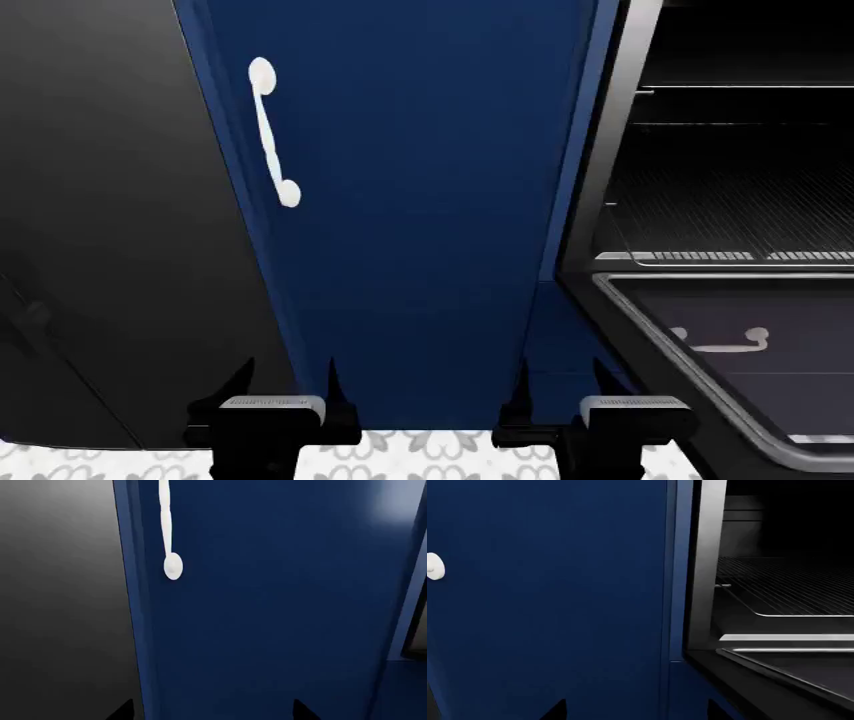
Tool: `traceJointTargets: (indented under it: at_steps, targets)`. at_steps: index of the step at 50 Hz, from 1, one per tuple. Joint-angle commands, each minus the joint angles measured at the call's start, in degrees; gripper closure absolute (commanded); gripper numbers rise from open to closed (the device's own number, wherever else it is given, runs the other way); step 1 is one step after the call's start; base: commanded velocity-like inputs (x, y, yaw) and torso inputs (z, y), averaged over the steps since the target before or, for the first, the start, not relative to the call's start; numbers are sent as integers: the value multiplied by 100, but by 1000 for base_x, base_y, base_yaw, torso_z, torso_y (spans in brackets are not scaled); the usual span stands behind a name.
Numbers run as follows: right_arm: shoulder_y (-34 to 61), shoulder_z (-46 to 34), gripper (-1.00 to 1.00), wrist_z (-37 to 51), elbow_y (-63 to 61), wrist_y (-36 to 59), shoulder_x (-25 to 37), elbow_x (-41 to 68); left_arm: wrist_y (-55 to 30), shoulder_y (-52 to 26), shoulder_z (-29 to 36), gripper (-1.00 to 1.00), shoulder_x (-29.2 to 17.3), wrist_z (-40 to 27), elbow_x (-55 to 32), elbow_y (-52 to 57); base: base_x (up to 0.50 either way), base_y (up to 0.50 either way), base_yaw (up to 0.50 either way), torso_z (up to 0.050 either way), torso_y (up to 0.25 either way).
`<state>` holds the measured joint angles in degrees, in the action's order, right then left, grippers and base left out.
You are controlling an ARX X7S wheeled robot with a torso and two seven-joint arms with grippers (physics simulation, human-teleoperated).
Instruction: Fully slide the bottom oven rack out.
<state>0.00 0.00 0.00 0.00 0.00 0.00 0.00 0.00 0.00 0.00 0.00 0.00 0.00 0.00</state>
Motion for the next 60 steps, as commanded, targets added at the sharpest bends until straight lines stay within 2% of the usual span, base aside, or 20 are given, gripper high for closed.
traceJointTargets:
  at_steps: [1,5,13,32,50,54,56,60]
  targets:
    - [0,-129,-100,129,0,-1,90,48,-143,-1,99,-100,-94,-179,-3,41,0,0,0,0,0]
    - [-15,-272,-100,265,26,-108,182,31,-391,29,170,-100,-187,-318,-46,176,0,0,0,0,0]
    - [-64,-440,-100,378,3,-257,296,62,-105,159,348,-100,-328,-496,23,251,0,0,0,4,0]
    - [-80,-626,-100,530,21,-412,461,214,163,244,643,-100,-499,-765,209,236,0,0,0,50,0]
    - [-70,-720,-100,575,21,-434,577,489,163,269,726,-100,-598,-912,36,321,0,0,0,50,0]
    - [-180,-676,-100,524,-644,151,646,860,-579,355,620,-100,-613,-937,-216,985,0,0,0,50,0]
    - [-281,-591,-100,580,-1597,937,766,1208,-1435,465,589,-100,-688,-955,-323,1866,0,0,0,0,0]
    - [-169,-303,-100,868,-3492,2652,1095,2015,-3851,187,257,-100,-846,-1032,-863,3652,0,0,0,0,0]
